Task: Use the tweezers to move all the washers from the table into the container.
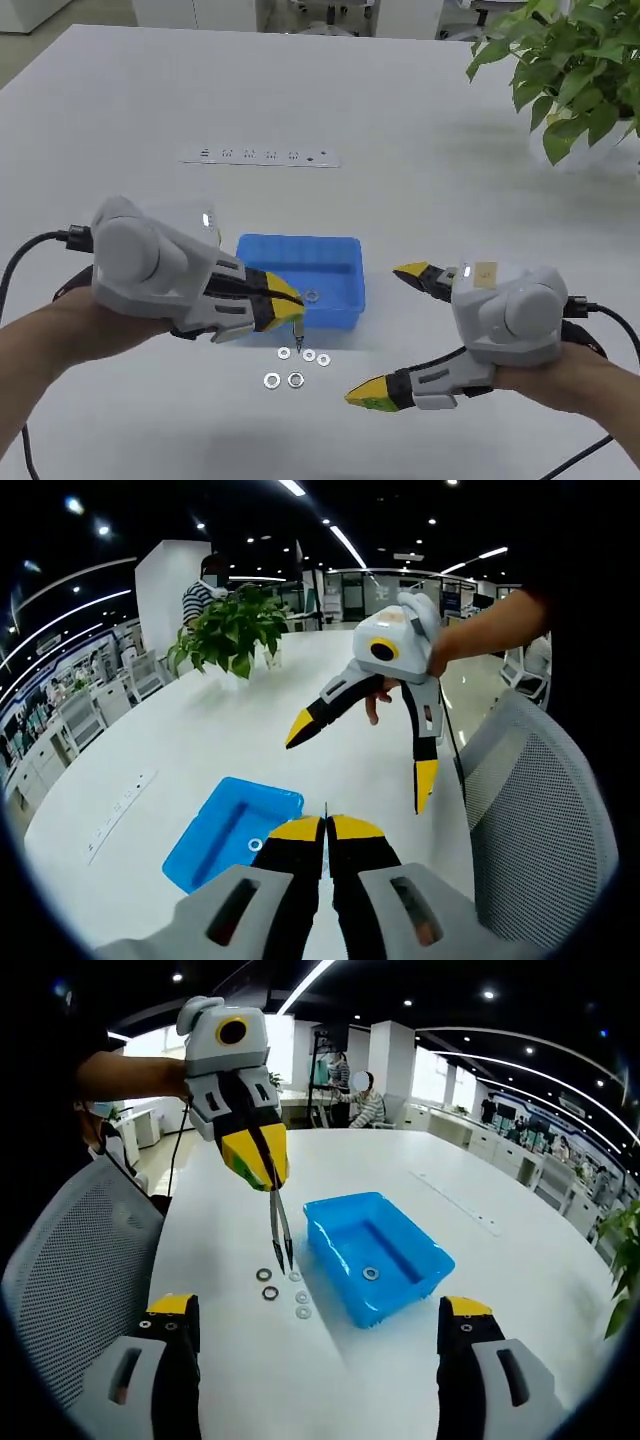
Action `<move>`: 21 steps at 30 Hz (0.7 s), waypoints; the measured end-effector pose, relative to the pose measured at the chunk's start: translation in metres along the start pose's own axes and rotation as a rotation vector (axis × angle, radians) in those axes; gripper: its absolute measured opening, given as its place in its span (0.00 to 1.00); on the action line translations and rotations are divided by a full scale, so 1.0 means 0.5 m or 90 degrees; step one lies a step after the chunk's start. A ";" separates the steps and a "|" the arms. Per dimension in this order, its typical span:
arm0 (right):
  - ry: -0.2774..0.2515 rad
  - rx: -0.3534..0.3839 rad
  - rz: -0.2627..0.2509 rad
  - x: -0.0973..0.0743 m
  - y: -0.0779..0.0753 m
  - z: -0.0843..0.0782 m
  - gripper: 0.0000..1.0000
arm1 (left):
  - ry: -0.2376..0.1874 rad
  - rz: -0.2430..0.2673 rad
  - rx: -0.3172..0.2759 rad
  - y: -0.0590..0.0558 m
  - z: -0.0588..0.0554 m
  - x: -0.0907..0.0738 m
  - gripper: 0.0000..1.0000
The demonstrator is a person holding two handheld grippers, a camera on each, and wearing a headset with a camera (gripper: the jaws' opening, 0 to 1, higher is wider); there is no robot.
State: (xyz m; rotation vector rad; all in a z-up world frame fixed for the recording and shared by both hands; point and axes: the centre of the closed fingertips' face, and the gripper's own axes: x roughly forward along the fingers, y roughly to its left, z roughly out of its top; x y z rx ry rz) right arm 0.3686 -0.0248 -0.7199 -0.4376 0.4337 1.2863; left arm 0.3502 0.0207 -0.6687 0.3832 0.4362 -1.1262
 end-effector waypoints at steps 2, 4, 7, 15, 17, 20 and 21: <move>0.004 0.000 0.003 0.003 0.004 -0.004 1.00 | -0.001 -0.003 -0.002 -0.005 -0.003 0.002 0.05; 0.009 0.000 0.006 0.004 0.007 -0.008 1.00 | 0.001 -0.006 -0.004 -0.010 -0.006 0.004 0.05; 0.011 0.002 0.008 0.005 0.010 -0.011 1.00 | 0.003 -0.010 -0.005 -0.016 -0.008 0.005 0.05; 0.019 0.000 0.011 0.006 0.016 -0.016 1.00 | 0.008 -0.020 -0.010 -0.025 -0.018 0.011 0.05; 0.021 0.001 0.012 0.007 0.016 -0.017 1.00 | 0.010 -0.022 -0.010 -0.028 -0.021 0.013 0.05; 0.025 0.000 0.014 0.009 0.018 -0.021 1.00 | 0.012 -0.026 -0.013 -0.030 -0.028 0.016 0.05; 0.026 0.000 0.016 0.011 0.020 -0.022 0.99 | 0.014 -0.027 -0.014 -0.031 -0.031 0.016 0.05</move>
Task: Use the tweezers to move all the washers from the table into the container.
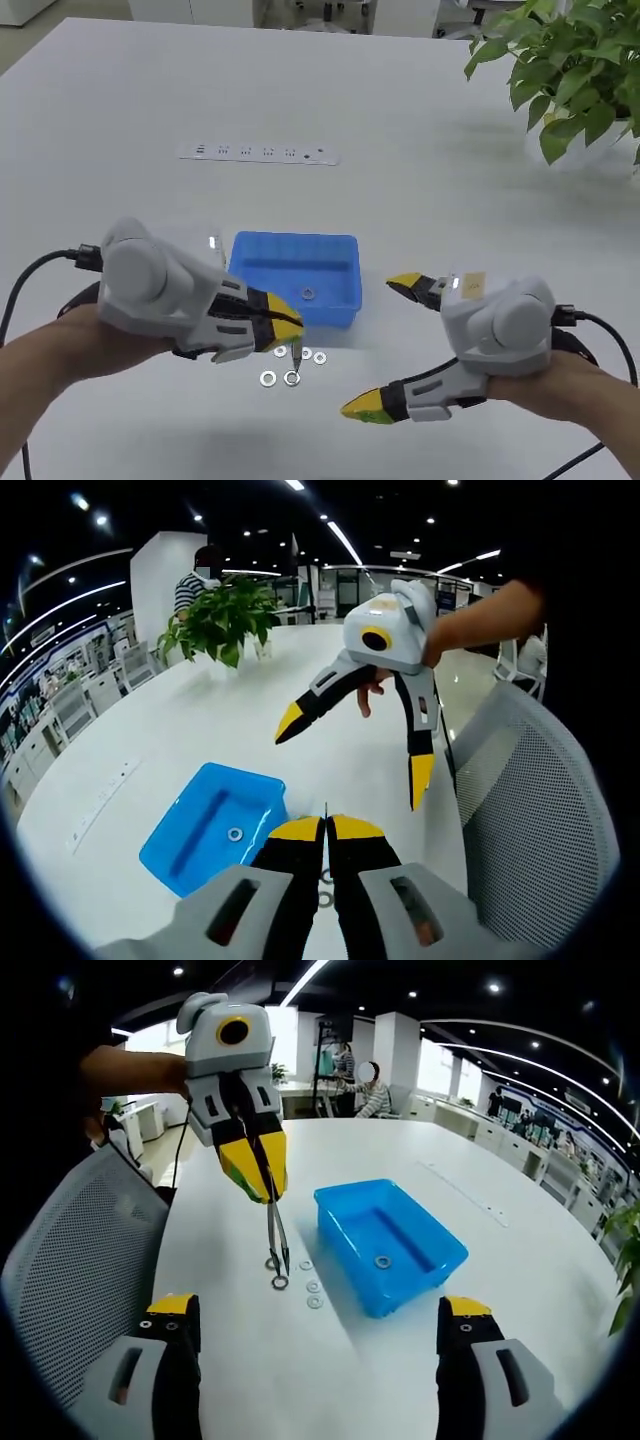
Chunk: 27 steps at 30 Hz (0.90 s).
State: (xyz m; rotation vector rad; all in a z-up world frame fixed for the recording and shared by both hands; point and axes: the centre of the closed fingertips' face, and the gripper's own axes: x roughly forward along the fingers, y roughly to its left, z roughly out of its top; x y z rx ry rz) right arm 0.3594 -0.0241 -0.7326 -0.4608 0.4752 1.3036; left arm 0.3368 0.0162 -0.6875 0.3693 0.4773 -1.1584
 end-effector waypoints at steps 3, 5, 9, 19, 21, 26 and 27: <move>0.004 -0.002 0.003 0.003 0.004 -0.002 0.99 | 0.002 -0.002 -0.003 -0.002 -0.005 0.001 0.05; 0.008 -0.004 0.007 0.005 0.007 -0.005 0.99 | 0.003 -0.004 -0.005 -0.004 -0.007 0.002 0.05; 0.011 -0.003 0.011 0.009 0.012 -0.007 0.98 | 0.007 -0.008 -0.008 -0.005 -0.013 0.005 0.05; 0.012 -0.002 0.016 0.014 0.016 -0.008 0.97 | 0.004 -0.013 -0.016 0.002 -0.025 0.012 0.05; 0.013 -0.002 0.018 0.016 0.017 -0.010 0.97 | 0.006 -0.013 -0.014 0.004 -0.025 0.012 0.05; 0.012 -0.002 0.020 0.018 0.019 -0.009 0.96 | 0.005 -0.016 -0.014 0.005 -0.025 0.010 0.05; 0.013 -0.002 0.020 0.018 0.019 -0.009 0.96 | 0.007 -0.018 -0.014 0.005 -0.027 0.011 0.05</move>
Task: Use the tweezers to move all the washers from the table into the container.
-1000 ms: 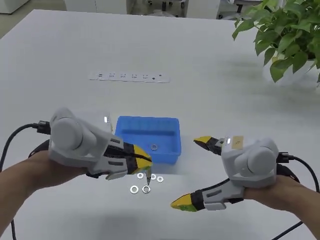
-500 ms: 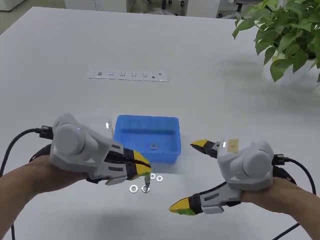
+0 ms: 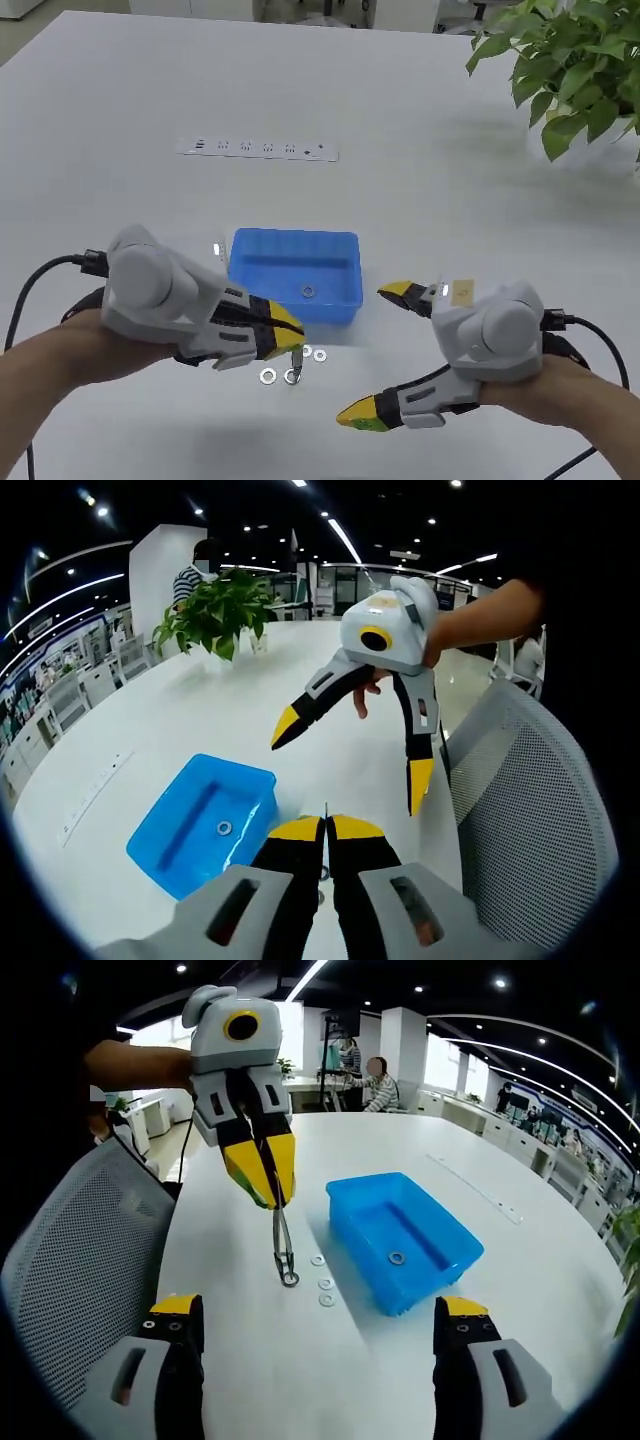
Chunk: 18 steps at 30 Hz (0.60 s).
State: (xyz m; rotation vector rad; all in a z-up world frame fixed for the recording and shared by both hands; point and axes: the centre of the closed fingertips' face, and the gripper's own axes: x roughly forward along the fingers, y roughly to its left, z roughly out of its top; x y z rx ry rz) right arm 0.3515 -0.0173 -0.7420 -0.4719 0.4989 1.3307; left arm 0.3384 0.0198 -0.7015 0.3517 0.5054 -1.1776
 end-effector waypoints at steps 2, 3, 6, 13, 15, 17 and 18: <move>0.000 0.000 0.001 0.001 0.000 0.000 0.96 | 0.003 0.001 0.000 0.000 -0.005 0.001 0.05; 0.000 0.000 0.001 0.001 0.000 0.001 0.96 | 0.001 0.001 -0.001 0.000 -0.004 0.000 0.05; -0.002 -0.001 0.006 0.003 0.003 0.002 0.95 | 0.002 0.002 0.005 -0.002 -0.007 0.001 0.05; -0.010 -0.014 0.026 0.012 0.017 0.008 0.87 | 0.007 -0.004 0.004 -0.009 -0.009 -0.001 0.05; -0.011 -0.021 0.031 0.016 0.021 0.011 0.85 | 0.009 -0.006 0.007 -0.011 -0.009 -0.001 0.05; -0.014 -0.026 0.038 0.020 0.025 0.013 0.82 | 0.010 -0.007 0.008 -0.012 -0.008 -0.001 0.05; -0.014 -0.027 0.039 0.020 0.026 0.013 0.81 | 0.011 -0.008 0.009 -0.012 -0.008 -0.001 0.05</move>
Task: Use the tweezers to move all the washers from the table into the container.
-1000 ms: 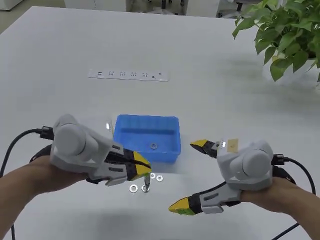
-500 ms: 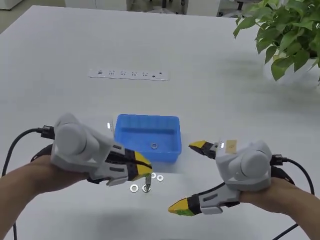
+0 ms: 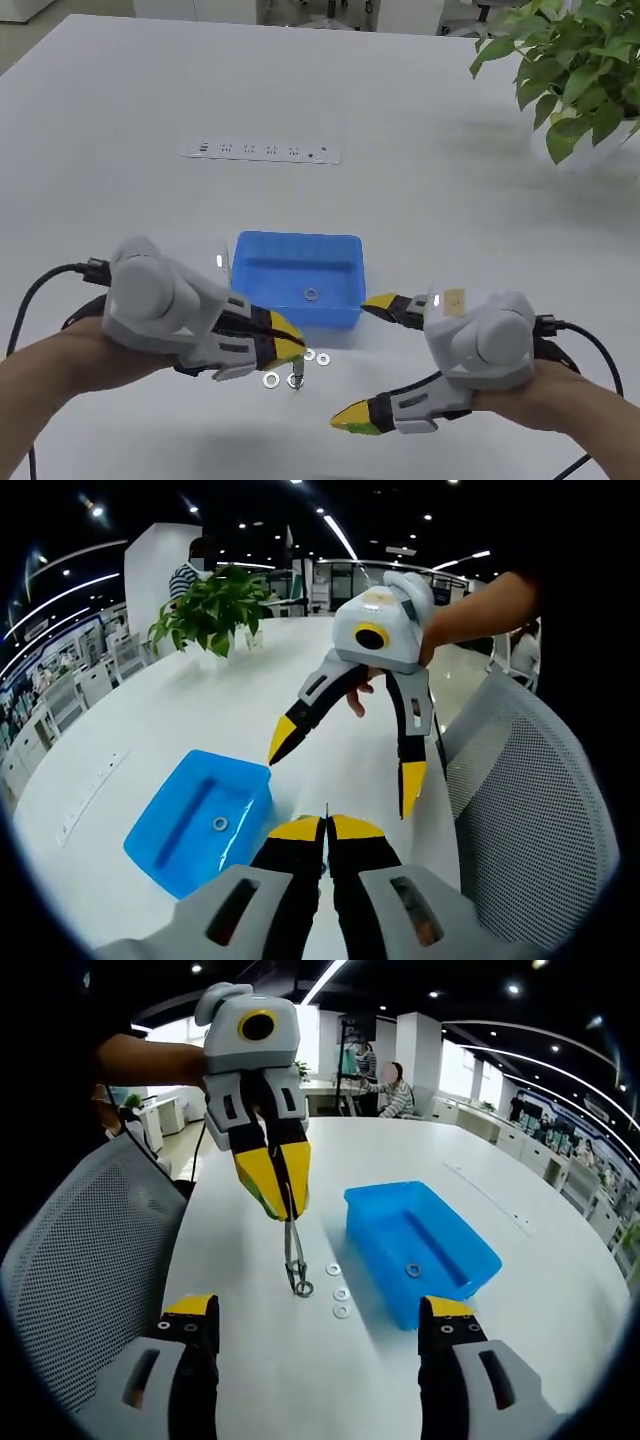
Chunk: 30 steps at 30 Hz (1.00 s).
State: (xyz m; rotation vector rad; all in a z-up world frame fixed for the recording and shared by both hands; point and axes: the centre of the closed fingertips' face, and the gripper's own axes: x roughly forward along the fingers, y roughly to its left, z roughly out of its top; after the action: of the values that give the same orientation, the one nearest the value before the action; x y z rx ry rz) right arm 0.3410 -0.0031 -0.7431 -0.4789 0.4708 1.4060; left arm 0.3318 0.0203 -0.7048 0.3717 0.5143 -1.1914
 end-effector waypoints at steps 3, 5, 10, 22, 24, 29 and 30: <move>-0.001 -0.006 0.011 0.006 0.005 0.002 0.75 | 0.002 -0.003 0.003 -0.002 0.001 0.000 0.05; 0.000 -0.012 0.019 0.010 0.008 0.003 0.71 | 0.003 -0.004 0.005 -0.003 0.001 0.000 0.05; 0.006 -0.037 0.039 0.021 0.017 0.003 0.62 | 0.010 -0.006 0.016 -0.005 0.001 -0.001 0.05; 0.011 -0.073 0.074 0.046 0.022 0.014 0.45 | 0.022 -0.014 0.029 -0.006 0.000 -0.002 0.05; 0.012 -0.078 0.081 0.050 0.023 0.016 0.42 | 0.024 -0.014 0.031 -0.005 -0.001 -0.003 0.05; 0.019 -0.092 0.102 0.063 0.030 0.018 0.35 | 0.027 -0.019 0.034 -0.007 -0.001 -0.004 0.05; 0.020 -0.094 0.106 0.065 0.031 0.018 0.34 | 0.027 -0.019 0.035 -0.007 -0.001 -0.004 0.05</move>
State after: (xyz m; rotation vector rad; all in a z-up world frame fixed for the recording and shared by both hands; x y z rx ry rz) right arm 0.3293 0.0301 -0.7553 -0.5935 0.4422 1.6031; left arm 0.3278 0.0210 -0.7041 0.4389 0.5262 -1.2310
